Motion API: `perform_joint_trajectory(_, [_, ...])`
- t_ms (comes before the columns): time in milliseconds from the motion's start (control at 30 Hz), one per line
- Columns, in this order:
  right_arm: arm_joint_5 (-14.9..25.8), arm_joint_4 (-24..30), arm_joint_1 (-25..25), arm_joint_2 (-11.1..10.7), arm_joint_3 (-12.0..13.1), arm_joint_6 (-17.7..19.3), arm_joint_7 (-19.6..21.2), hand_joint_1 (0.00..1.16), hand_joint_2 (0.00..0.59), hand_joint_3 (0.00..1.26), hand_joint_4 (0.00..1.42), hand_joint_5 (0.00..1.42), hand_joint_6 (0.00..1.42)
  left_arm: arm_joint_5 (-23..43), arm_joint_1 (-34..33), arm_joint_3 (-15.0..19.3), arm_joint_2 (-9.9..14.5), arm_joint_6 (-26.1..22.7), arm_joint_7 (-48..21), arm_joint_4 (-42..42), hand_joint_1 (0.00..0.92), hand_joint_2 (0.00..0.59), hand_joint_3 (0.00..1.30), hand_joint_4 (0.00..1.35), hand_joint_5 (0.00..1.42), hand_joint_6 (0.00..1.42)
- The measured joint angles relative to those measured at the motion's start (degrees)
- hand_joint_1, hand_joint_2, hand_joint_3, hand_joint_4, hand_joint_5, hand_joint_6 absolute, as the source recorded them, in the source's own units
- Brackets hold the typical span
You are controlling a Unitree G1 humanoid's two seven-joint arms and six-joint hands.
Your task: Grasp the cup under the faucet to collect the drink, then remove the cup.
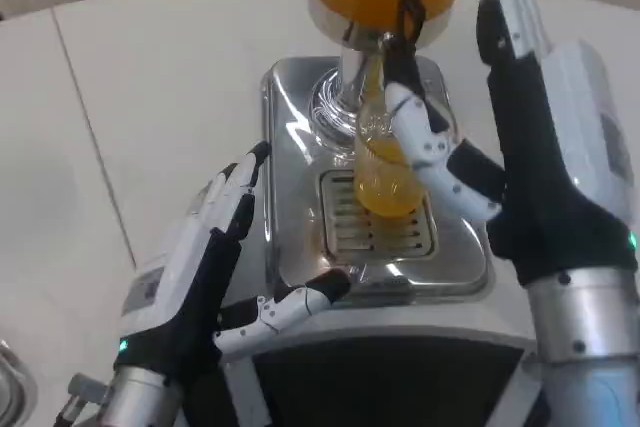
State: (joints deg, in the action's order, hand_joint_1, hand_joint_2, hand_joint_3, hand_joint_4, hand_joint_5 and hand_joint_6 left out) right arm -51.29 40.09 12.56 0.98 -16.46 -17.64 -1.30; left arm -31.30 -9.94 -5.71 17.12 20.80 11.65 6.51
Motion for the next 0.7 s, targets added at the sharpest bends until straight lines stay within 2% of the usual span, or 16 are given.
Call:
perform_joint_trajectory(133, [-4.7, 6.2, -7.7, -3.9, 0.1, 1.1, -3.7, 0.46, 0.460, 0.00, 0.00, 0.00, 0.06, 0.0, -1.0, -0.3, 0.0, 0.1, 0.0, 1.3, 0.129, 0.031, 0.00, 0.00, 0.00, 0.00])
perform_joint_trajectory(233, [-7.5, 10.6, -14.8, -7.7, 0.4, 4.4, -6.1, 0.53, 0.424, 0.00, 0.00, 0.00, 0.06, 0.0, -2.1, -0.7, 0.0, 0.3, 0.2, 1.9, 0.126, 0.027, 0.00, 0.00, 0.00, 0.00])
perform_joint_trajectory(300, [-7.0, 12.9, -18.4, -8.2, 0.8, 5.4, -7.4, 0.58, 0.394, 0.00, 0.00, 0.00, 0.06, -0.1, -2.8, -1.2, -0.1, 0.4, 0.4, 2.5, 0.143, 0.038, 0.00, 0.00, 0.00, 0.00])
perform_joint_trajectory(400, [-5.8, 14.9, -24.2, -8.7, 3.1, 6.4, -8.5, 0.65, 0.360, 0.00, 0.00, 0.00, 0.05, -0.3, -4.6, -1.7, -0.2, 0.7, 0.5, 4.3, 0.196, 0.037, 0.00, 0.00, 0.00, 0.00])
perform_joint_trajectory(467, [-6.2, 16.2, -27.3, -9.8, 4.7, 7.6, -8.9, 0.67, 0.344, 0.00, 0.00, 0.00, 0.05, -0.2, -6.1, -1.8, -0.2, 1.0, 0.6, 6.2, 0.217, 0.039, 0.00, 0.00, 0.00, 0.00])
perform_joint_trajectory(567, [-9.2, 18.0, -31.0, -11.0, 6.5, 11.3, -9.2, 0.71, 0.335, 0.00, 0.00, 0.00, 0.05, 0.0, -9.1, -2.1, -0.2, 1.7, 0.7, 8.4, 0.223, 0.038, 0.00, 0.00, 0.00, 0.00])
perform_joint_trajectory(700, [-12.8, 18.3, -32.3, -11.1, 6.9, 14.0, -10.6, 0.74, 0.329, 0.00, 0.00, 0.00, 0.05, -0.2, -10.6, -2.7, -0.8, 2.3, 1.7, 10.5, 0.229, 0.036, 0.00, 0.00, 0.00, 0.00])
